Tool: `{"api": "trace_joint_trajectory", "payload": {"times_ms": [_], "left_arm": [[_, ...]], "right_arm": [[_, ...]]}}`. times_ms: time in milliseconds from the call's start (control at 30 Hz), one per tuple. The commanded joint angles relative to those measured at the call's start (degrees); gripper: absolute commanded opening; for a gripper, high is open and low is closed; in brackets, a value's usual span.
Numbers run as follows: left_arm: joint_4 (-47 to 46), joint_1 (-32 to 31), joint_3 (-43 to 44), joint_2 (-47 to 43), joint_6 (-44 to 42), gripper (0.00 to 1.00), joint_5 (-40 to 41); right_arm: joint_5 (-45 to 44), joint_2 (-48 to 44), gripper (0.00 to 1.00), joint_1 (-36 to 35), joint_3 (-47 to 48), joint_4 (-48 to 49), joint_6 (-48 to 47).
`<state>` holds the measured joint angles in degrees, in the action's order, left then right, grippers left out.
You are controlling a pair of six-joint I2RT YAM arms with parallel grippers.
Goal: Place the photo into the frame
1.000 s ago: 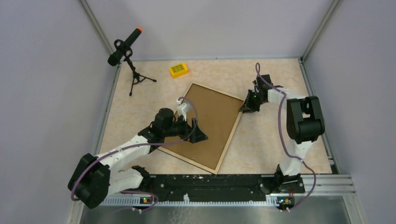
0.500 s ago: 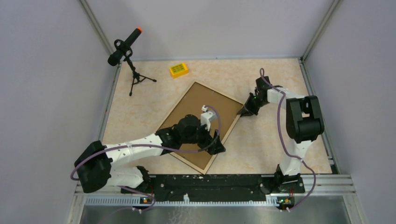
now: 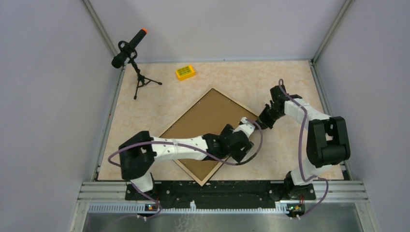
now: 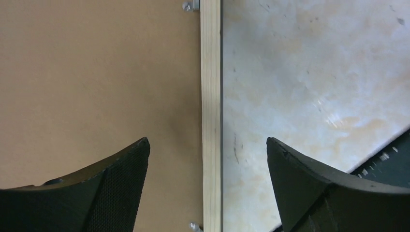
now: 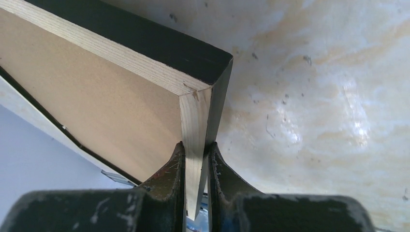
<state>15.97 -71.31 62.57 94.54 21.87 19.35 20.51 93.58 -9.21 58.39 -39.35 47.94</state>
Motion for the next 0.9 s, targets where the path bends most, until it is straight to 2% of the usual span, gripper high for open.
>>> {"api": "trace_joint_trajectory", "payload": {"times_ms": [0,100,200,333,533,700,867], "left_arm": [[12.2,-6.0,11.6,8.5,-5.7,0.94,19.5],[23.1,-9.3,21.6,17.8,-2.8,0.96,28.4],[27.3,-10.1,25.4,23.4,-1.3,0.95,32.6],[27.4,-9.6,24.3,24.2,-0.2,0.95,37.8],[22.8,-9.6,22.6,22.9,-5.9,0.87,40.5],[21.1,-9.6,21.9,21.0,-10.2,0.68,41.7],[21.7,-9.6,21.7,16.3,-13.2,0.36,42.3]], "right_arm": [[1.7,-8.3,0.0,-0.3,2.6,-1.7,3.2],[1.8,-9.2,0.0,-0.3,2.1,-1.0,4.8],[4.5,-8.6,0.0,-0.3,1.7,-0.6,5.2],[5.7,-9.5,0.0,-0.3,0.0,0.9,6.2],[6.8,-11.6,0.0,-0.3,-2.0,1.6,7.4],[6.6,-14.0,0.0,-0.3,-2.5,1.4,8.5],[4.7,-15.8,0.0,-0.3,0.3,-1.4,5.3]]}}
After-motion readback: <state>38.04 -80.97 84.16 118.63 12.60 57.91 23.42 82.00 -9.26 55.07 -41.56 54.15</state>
